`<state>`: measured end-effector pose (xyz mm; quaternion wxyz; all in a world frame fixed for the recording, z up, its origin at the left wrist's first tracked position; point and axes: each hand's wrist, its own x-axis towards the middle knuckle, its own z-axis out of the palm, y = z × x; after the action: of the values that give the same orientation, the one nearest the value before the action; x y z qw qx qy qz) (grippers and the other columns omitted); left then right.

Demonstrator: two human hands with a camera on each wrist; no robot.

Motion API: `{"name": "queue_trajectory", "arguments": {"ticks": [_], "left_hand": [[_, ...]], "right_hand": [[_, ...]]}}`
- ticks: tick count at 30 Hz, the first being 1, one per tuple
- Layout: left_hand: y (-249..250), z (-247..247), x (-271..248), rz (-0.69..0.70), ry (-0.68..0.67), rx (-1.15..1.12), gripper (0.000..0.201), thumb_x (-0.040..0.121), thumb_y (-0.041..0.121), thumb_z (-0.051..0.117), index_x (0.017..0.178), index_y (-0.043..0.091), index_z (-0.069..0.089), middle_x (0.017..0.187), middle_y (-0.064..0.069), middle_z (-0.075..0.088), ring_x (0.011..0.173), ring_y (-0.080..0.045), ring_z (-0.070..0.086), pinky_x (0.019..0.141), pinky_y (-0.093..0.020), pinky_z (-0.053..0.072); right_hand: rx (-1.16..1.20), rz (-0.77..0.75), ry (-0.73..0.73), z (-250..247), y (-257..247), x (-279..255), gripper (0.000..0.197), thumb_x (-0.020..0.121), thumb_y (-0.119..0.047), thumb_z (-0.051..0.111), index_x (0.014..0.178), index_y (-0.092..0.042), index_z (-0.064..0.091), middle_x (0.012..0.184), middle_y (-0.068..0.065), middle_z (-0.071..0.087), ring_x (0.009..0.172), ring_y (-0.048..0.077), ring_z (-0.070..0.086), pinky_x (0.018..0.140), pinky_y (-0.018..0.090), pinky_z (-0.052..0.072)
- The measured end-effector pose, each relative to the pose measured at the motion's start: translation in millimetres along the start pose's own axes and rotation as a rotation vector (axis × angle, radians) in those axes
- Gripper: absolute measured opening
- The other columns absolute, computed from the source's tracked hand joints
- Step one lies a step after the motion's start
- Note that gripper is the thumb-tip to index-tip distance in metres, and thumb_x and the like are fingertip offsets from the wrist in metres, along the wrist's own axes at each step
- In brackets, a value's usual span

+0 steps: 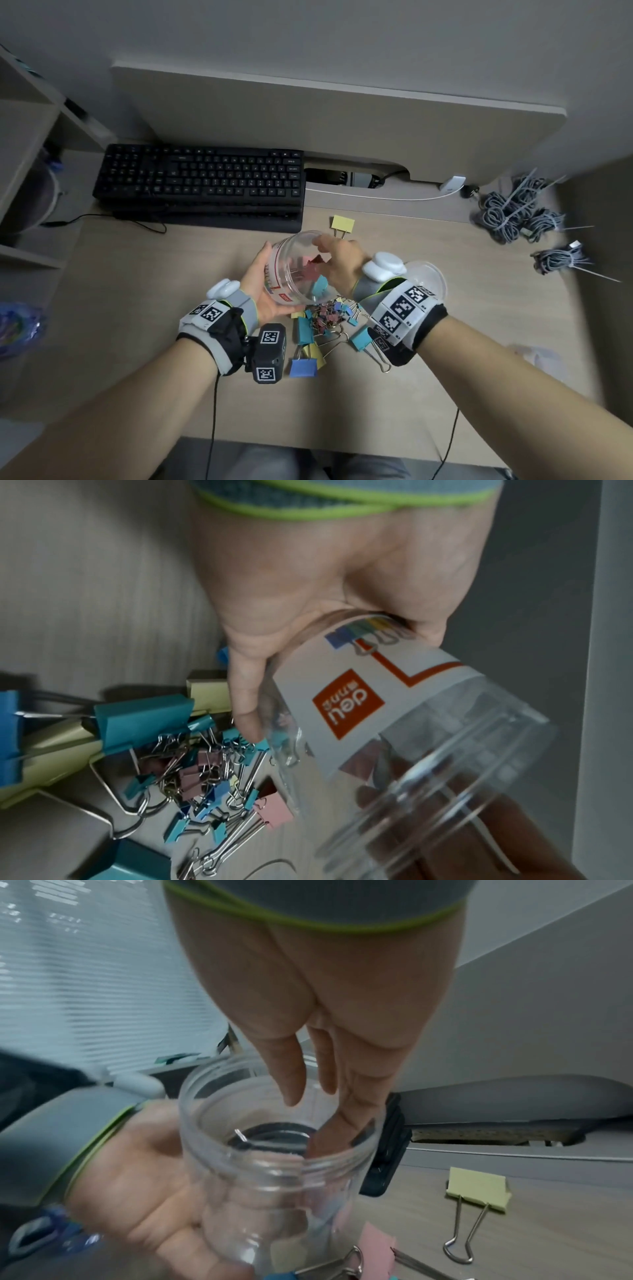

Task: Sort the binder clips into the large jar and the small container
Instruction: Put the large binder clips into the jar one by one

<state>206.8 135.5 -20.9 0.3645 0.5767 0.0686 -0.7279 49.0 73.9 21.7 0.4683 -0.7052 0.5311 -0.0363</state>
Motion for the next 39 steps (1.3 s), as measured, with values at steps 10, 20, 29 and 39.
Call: {"name": "queue_trajectory", "arguments": {"ticks": [10,20,29,39], "left_hand": [[7.6,-13.9,-2.0,0.020,0.035,-0.079,0.069,0.086,0.073,0.042,0.124,0.019,0.065,0.126,-0.009,0.067,0.113,-0.028,0.065,0.103,-0.062,0.040],[5.3,-29.8,-5.4,0.014,0.083,-0.076,0.070,0.088,0.071,0.041,0.128,0.018,0.062,0.126,-0.010,0.067,0.114,-0.030,0.064,0.098,-0.060,0.044],[5.2,-35.9,0.3,0.012,0.099,-0.082,0.070,0.087,0.071,0.042,0.127,0.017,0.063,0.125,-0.010,0.067,0.113,-0.029,0.065,0.096,-0.059,0.046],[11.7,-11.8,11.7,0.009,0.097,-0.068,0.067,0.088,0.072,0.040,0.119,0.018,0.065,0.121,-0.008,0.069,0.107,-0.026,0.065,0.104,-0.059,0.040]], "right_hand": [[-0.119,0.175,0.107,-35.9,66.7,13.7,0.017,0.091,-0.006,0.058,0.103,-0.018,0.063,0.098,0.008,0.072,0.071,0.023,0.070,0.066,0.033,0.059],[-0.268,0.431,-0.019,6.1,125.0,40.5,0.054,0.085,-0.036,0.071,0.126,-0.004,0.055,0.126,0.020,0.059,0.115,0.036,0.057,0.079,0.033,0.040],[-0.214,0.470,-0.008,20.4,118.3,60.8,0.064,0.080,-0.037,0.073,0.130,-0.004,0.051,0.132,0.020,0.053,0.121,0.038,0.052,0.095,0.040,0.043],[-0.098,0.205,0.258,-52.6,36.6,27.3,0.041,0.066,-0.056,0.066,0.092,-0.023,0.065,0.085,0.002,0.071,0.073,0.023,0.067,0.065,0.035,0.058]]}}
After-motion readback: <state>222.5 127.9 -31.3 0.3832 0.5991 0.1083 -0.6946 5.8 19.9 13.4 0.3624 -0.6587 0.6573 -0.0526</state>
